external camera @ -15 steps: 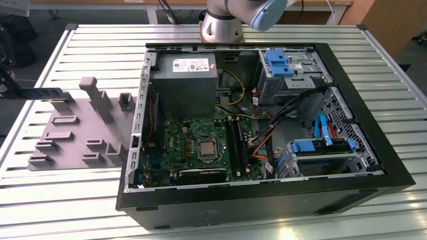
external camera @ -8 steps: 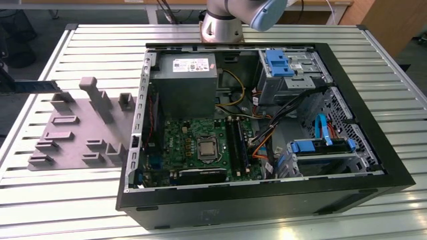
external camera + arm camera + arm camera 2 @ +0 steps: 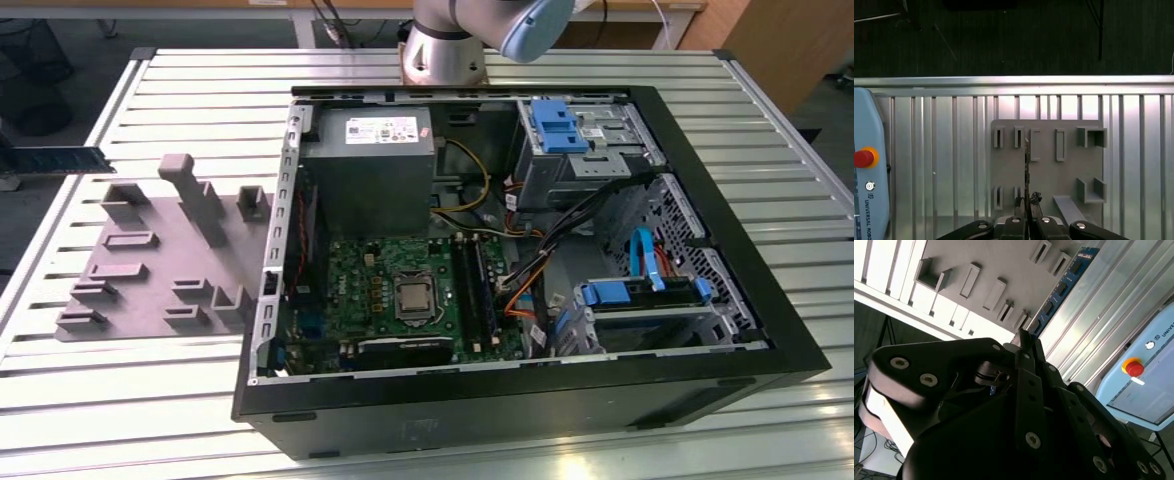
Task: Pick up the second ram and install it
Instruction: 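Pick up the second ram and move it above second insertion slot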
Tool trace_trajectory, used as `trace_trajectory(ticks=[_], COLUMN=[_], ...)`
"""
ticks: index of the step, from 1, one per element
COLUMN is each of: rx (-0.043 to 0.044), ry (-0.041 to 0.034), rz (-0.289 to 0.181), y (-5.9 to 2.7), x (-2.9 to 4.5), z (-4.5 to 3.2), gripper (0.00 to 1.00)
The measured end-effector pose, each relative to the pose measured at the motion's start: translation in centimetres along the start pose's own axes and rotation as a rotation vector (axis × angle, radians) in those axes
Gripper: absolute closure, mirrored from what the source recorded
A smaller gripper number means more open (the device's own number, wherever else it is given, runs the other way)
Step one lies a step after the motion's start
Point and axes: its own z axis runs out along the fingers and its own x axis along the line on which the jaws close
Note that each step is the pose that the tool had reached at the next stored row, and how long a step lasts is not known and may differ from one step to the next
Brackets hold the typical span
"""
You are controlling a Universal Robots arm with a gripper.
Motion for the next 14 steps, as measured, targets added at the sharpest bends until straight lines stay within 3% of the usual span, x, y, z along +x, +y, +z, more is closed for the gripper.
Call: trace_trajectory(ticks=[14], rx=[0.0000], ry=[0.0000], rz=[0.000], y=[-0.49], x=[-0.02], z=[-0.02], gripper=[0.86])
